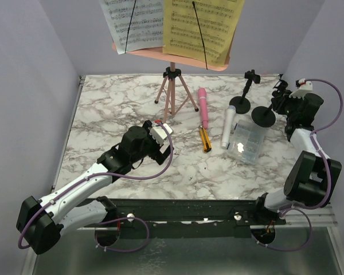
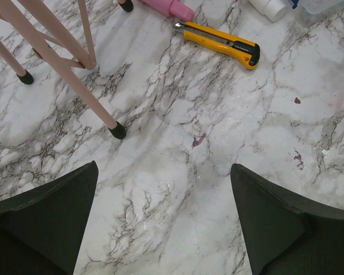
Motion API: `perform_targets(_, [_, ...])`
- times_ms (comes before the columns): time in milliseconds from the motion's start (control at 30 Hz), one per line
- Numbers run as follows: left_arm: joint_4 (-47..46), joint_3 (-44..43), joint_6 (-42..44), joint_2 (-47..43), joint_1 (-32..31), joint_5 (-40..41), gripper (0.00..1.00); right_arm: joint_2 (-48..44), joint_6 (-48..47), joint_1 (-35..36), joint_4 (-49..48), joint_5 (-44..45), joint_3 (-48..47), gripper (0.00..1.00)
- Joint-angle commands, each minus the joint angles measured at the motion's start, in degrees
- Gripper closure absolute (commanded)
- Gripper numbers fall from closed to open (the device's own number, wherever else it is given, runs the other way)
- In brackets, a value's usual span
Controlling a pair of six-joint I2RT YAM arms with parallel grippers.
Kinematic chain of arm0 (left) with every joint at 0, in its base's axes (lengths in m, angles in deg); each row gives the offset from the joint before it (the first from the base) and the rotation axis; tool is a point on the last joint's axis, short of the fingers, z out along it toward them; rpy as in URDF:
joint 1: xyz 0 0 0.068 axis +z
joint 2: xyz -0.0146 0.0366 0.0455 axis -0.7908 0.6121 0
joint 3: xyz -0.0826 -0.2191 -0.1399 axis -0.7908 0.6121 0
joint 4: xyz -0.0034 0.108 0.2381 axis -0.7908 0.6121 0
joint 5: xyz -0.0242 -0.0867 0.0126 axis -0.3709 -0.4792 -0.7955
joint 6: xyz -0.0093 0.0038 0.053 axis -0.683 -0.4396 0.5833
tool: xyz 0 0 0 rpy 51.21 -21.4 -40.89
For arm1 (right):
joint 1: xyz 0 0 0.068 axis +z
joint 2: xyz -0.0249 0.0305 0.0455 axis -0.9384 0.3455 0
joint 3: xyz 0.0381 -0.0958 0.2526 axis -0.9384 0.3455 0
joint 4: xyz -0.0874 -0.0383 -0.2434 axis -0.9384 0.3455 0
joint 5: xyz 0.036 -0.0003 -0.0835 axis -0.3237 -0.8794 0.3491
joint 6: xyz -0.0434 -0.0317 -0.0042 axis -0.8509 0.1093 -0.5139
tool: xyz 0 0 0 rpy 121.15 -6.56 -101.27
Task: Pack up the instrument practice props
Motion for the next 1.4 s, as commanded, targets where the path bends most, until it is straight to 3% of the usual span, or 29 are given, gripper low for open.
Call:
perform_targets(0, [0.01, 0.36, 0.16, 0.01, 0.11, 0.12, 0.01, 3.09, -1.76, -0.26, -8.12, 0.09, -5.29, 1.0])
perform_targets(467, [-0.02, 0.47, 0.42, 0.16, 0.11, 0.5, 0.01, 13.8, -4.43, -0.24, -9.38, -0.03, -12.4, 0.99])
perform_targets(933, [-0.05, 0.63, 0.76, 0.84, 0.1, 0.89, 0.01, 20.19, -7.49, -0.25, -8.07, 0.09, -15.66, 0.86])
perform_targets(1367, [-0.06, 0.73, 0.95, 1.45, 0.12, 1.31, 0.01, 21.67, -7.96, -0.28, -7.06, -2.71, -15.65, 0.64])
